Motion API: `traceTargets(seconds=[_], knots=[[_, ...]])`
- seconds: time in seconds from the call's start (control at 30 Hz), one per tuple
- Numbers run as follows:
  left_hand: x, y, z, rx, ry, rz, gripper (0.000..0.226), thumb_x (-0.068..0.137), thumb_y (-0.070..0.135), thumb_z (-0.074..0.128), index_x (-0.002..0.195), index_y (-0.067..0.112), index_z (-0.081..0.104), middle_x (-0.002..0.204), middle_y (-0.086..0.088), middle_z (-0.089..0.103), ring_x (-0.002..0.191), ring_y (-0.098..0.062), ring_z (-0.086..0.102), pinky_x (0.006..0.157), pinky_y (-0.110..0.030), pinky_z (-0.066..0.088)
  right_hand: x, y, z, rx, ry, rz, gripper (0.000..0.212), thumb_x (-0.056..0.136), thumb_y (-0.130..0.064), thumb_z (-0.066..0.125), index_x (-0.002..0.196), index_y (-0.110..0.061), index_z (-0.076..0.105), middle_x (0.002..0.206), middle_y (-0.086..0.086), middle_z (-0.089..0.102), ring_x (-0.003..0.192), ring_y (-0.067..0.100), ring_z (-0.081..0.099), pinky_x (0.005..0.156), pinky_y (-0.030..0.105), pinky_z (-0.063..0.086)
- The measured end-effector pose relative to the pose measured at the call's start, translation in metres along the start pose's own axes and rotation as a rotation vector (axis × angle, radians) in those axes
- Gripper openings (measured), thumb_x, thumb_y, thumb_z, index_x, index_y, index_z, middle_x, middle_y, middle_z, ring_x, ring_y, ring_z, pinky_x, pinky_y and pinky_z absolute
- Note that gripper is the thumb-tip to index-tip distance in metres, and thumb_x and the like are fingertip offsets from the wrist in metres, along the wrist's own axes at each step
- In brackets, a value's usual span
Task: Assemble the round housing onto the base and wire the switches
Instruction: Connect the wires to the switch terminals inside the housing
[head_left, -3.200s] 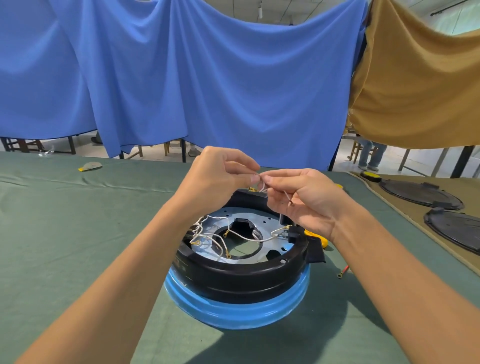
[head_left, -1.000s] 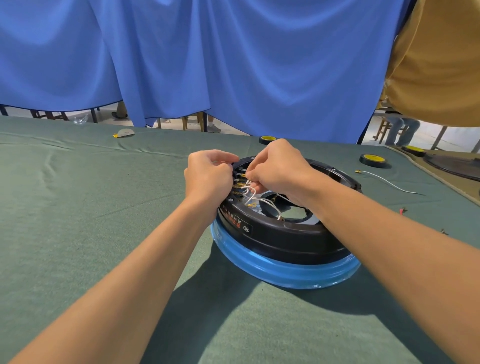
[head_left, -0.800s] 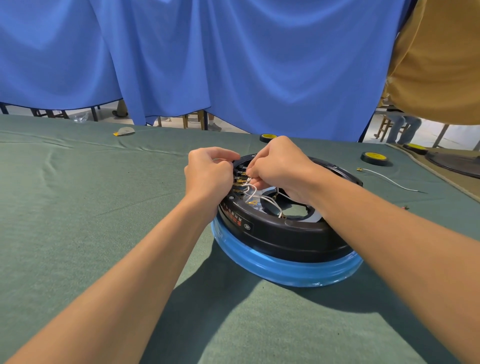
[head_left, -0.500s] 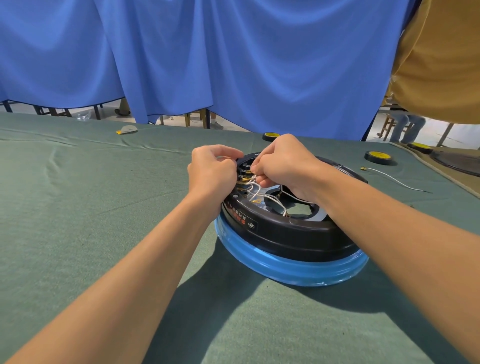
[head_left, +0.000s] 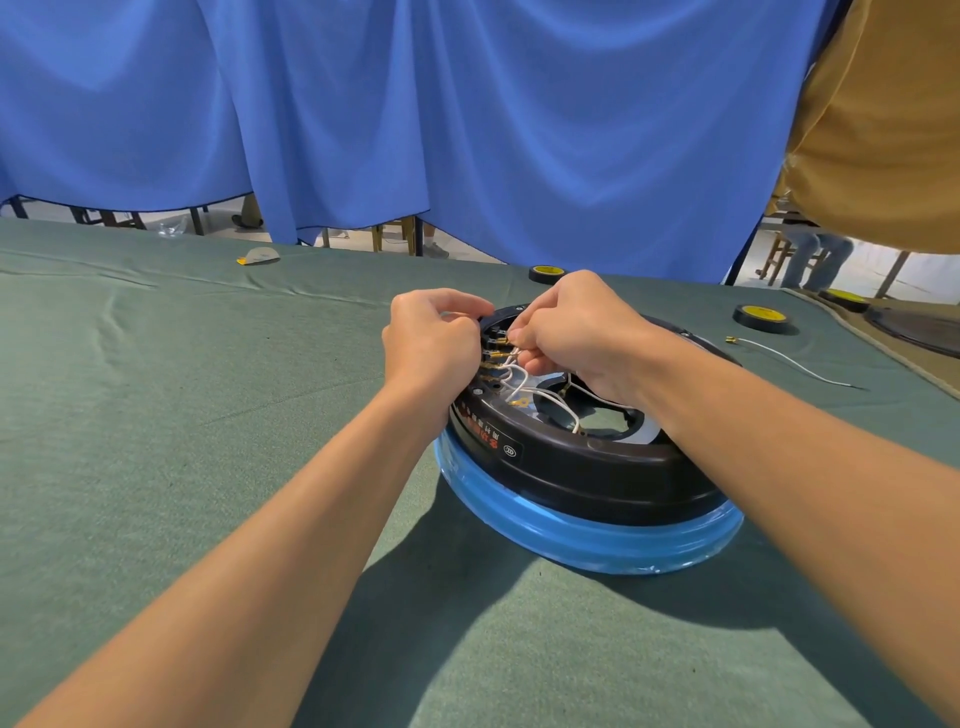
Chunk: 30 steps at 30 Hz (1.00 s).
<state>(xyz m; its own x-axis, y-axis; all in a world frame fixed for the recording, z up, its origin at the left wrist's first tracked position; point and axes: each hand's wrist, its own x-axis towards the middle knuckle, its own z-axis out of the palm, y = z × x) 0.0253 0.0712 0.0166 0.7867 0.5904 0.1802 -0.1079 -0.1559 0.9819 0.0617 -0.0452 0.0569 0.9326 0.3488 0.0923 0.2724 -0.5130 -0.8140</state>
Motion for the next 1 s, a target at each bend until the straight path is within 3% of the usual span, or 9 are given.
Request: traceTargets(seconds=[0.23, 0.4, 0.53, 0.63, 0.8, 1.0], knots=[[-0.0018, 0.0019, -0.0004, 0.004, -0.002, 0.008, 0.039, 0.087, -0.005, 0.050, 0.075, 0.024, 0.074, 0.097, -0.012, 0.071, 0.090, -0.030, 0.069, 0.078, -0.049, 0.060, -0.0012, 0.0010, 0.0021, -0.076, -0.034, -0.045, 0.011, 0.090, -0.001, 0.061, 0.081, -0.004, 0.067, 0.069, 0.009, 0.062, 0.058, 0.014, 0.058, 0.052, 0.023, 0.047], [-0.0019, 0.0023, -0.0006, 0.002, -0.006, -0.001, 0.038, 0.086, -0.005, 0.051, 0.076, 0.023, 0.074, 0.096, -0.013, 0.072, 0.093, -0.032, 0.069, 0.082, -0.049, 0.059, 0.0018, 0.0009, 0.0009, -0.133, -0.091, -0.108, 0.021, 0.091, -0.005, 0.062, 0.073, -0.015, 0.063, 0.072, 0.003, 0.058, 0.069, 0.015, 0.051, 0.059, 0.027, 0.038], [-0.0021, 0.0028, -0.0009, 0.010, -0.012, -0.003, 0.038, 0.087, -0.005, 0.051, 0.078, 0.023, 0.075, 0.097, -0.013, 0.072, 0.092, -0.030, 0.069, 0.080, -0.048, 0.060, 0.0030, 0.0004, 0.0025, -0.223, -0.042, -0.195, 0.014, 0.091, -0.008, 0.064, 0.080, -0.016, 0.068, 0.077, -0.003, 0.059, 0.079, 0.014, 0.056, 0.063, 0.023, 0.041], [-0.0026, 0.0034, -0.0006, 0.019, -0.013, -0.002, 0.038, 0.087, -0.005, 0.050, 0.078, 0.022, 0.075, 0.096, -0.012, 0.072, 0.091, -0.029, 0.070, 0.078, -0.047, 0.061, 0.0033, -0.0006, 0.0059, -0.313, 0.026, -0.247, 0.011, 0.091, -0.009, 0.063, 0.093, -0.013, 0.073, 0.081, -0.003, 0.060, 0.083, 0.013, 0.056, 0.058, 0.019, 0.039], [-0.0031, 0.0037, -0.0003, 0.022, -0.013, -0.004, 0.038, 0.087, -0.006, 0.050, 0.079, 0.022, 0.075, 0.093, -0.011, 0.073, 0.087, -0.028, 0.071, 0.076, -0.047, 0.061, 0.0055, -0.0012, 0.0068, -0.329, 0.037, -0.230, 0.015, 0.090, -0.006, 0.061, 0.090, -0.012, 0.075, 0.080, -0.002, 0.062, 0.084, 0.015, 0.057, 0.054, 0.019, 0.039], [-0.0035, 0.0036, -0.0003, 0.021, -0.009, 0.005, 0.039, 0.088, -0.005, 0.051, 0.076, 0.024, 0.075, 0.092, -0.010, 0.074, 0.088, -0.028, 0.071, 0.078, -0.047, 0.061, 0.0035, 0.0016, 0.0045, -0.327, 0.020, -0.271, 0.011, 0.090, -0.014, 0.065, 0.096, -0.014, 0.074, 0.089, 0.000, 0.065, 0.089, 0.015, 0.058, 0.071, 0.025, 0.043]])
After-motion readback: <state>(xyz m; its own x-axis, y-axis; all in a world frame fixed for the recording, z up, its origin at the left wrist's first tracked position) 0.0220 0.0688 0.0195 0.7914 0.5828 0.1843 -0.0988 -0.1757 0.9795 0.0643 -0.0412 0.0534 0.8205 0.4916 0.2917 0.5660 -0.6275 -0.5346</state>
